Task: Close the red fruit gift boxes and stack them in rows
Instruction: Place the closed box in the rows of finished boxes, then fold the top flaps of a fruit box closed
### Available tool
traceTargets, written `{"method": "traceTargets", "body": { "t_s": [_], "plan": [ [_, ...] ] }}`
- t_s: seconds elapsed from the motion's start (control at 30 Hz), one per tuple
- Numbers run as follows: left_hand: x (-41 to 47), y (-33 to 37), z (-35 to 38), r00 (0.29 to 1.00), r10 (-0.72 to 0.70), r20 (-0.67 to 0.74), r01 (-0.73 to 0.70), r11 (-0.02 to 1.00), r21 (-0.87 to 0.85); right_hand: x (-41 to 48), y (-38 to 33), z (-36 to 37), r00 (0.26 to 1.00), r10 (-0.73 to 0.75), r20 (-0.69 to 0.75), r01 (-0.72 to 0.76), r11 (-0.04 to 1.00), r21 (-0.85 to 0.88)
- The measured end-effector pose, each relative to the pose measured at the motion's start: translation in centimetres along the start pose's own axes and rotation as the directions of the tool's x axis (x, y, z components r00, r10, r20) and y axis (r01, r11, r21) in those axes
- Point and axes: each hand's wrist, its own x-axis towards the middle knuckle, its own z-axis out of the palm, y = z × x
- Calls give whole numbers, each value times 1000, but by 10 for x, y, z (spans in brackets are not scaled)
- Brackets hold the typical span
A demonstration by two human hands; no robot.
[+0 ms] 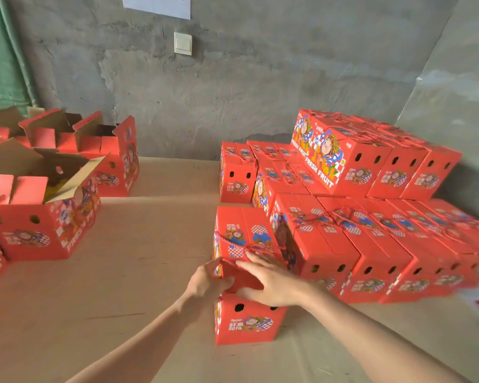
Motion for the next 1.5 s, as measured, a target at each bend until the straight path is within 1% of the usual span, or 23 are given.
{"method": "traceTargets", "body": {
  "t_s": [0.03, 0.17, 0.27, 0.33, 0.37, 0.4, 0.43, 0.47, 0.5, 0.53, 0.6, 0.7, 0.73, 0.77, 0.9, 1.07, 1.23, 1.3, 1.37, 1.4, 1.43, 1.47, 1.5],
  "plan": [
    [-3, 1, 1, 1000, 15, -10, -15, 1000, -3, 0, 4, 10, 999, -35, -8, 35, 997, -65],
    [-7, -6, 5, 996, 43, -80, -42, 999, 17, 2, 20, 32, 967, -191, -166, 145, 955, -259],
    [1, -6, 12, 992, 49, -118, -51, 999, -18, 11, 34, 38, 962, -206, -178, 139, 934, -330],
    [16, 0, 17, 980, 87, -181, -81, 996, 40, 26, 39, 31, 962, -162, -221, 76, 934, -350],
    [24, 7, 20, 962, 139, -233, -111, 985, 129, 33, 37, 28, 960, -102, -262, 5, 938, -346],
    [29, 14, 23, 935, 209, -285, -139, 959, 248, 41, 32, 26, 945, -16, -326, -91, 947, -309],
    [34, 21, 26, 900, 292, -323, -170, 918, 357, 47, 25, 26, 915, 82, -394, -188, 953, -239],
    [37, 25, 29, 870, 362, -336, -203, 882, 424, 53, 18, 31, 875, 140, -464, -238, 958, -161],
    [40, 26, 31, 852, 413, -321, -236, 852, 468, 59, 13, 38, 860, 128, -493, -233, 960, -158],
    [43, 26, 33, 845, 448, -291, -260, 820, 510, 65, 10, 47, 862, 77, -500, -229, 941, -249],
    [48, 24, 32, 850, 481, -216, -278, 757, 591, 76, 16, 56, 882, 72, -466, -240, 920, -311],
    [57, 32, 23, 872, 468, -147, -284, 727, 625, 91, 35, 45, 905, 91, -415, -220, 937, -273],
    [60, 36, 20, 880, 456, -137, -277, 724, 632, 101, 44, 40, 922, 100, -375, -207, 944, -258],
    [63, 37, 18, 884, 447, -133, -267, 719, 642, 113, 55, 37, 939, 106, -326, -193, 950, -247],
    [67, 30, 9, 901, 395, -177, -180, 714, 676, 151, 83, 15, 964, 137, -227, -181, 966, -186],
    [62, 32, -7, 913, 356, -198, -133, 719, 682, 185, 105, -7, 972, 143, -186, -182, 961, -210],
    [37, 34, -37, 928, 345, -143, -105, 609, 786, 219, 120, -24, 972, 167, -165, -204, 950, -238],
    [23, 36, -55, 918, 368, -151, -94, 570, 816, 229, 118, -32, 970, 210, -126, -237, 935, -263],
    [9, 37, -75, 908, 374, -186, -63, 563, 824, 234, 107, -42, 956, 281, -77, -291, 906, -306],
    [1, 37, -85, 902, 377, -209, -46, 566, 823, 234, 96, -45, 950, 299, -85, -311, 896, -318],
    [-6, 36, -95, 900, 372, -227, -29, 571, 820, 233, 82, -46, 949, 283, -136, -312, 899, -307],
    [-13, 35, -104, 899, 368, -237, -15, 567, 824, 230, 67, -45, 948, 228, -221, -286, 915, -286],
    [-19, 33, -112, 902, 357, -245, 3, 560, 828, 226, 51, -39, 942, 146, -302, -226, 941, -250]
  ]
}}
